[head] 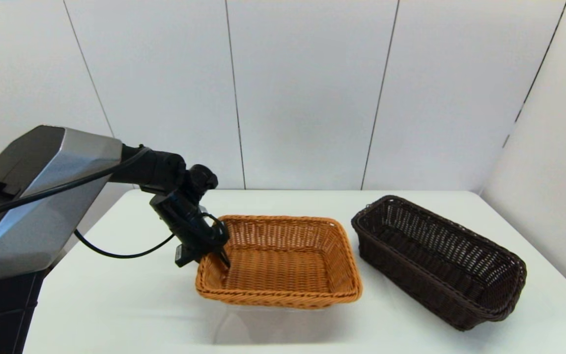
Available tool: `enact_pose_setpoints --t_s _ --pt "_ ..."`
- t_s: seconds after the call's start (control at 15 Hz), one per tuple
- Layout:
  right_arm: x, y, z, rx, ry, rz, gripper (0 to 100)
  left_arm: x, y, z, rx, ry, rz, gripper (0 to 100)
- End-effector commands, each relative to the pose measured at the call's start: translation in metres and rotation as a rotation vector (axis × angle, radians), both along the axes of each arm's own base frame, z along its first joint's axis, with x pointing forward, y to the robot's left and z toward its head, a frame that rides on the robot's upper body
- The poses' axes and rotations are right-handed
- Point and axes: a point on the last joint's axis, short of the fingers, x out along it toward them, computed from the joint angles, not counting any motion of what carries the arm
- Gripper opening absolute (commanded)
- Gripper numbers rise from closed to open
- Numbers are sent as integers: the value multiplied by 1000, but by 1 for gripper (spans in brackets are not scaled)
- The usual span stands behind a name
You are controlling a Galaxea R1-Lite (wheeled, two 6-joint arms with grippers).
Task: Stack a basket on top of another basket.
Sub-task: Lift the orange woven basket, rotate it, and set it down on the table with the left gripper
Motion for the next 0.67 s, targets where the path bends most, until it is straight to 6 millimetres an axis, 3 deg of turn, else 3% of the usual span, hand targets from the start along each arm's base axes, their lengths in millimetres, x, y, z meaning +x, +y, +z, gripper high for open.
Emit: enact_pose_setpoints --t_s 0.07,0.67 --pt "0 0 0 0 0 1 100 0 -1 -1 1 10 1 0" --pt "0 0 0 0 0 1 100 2 -10 -4 34 1 17 0"
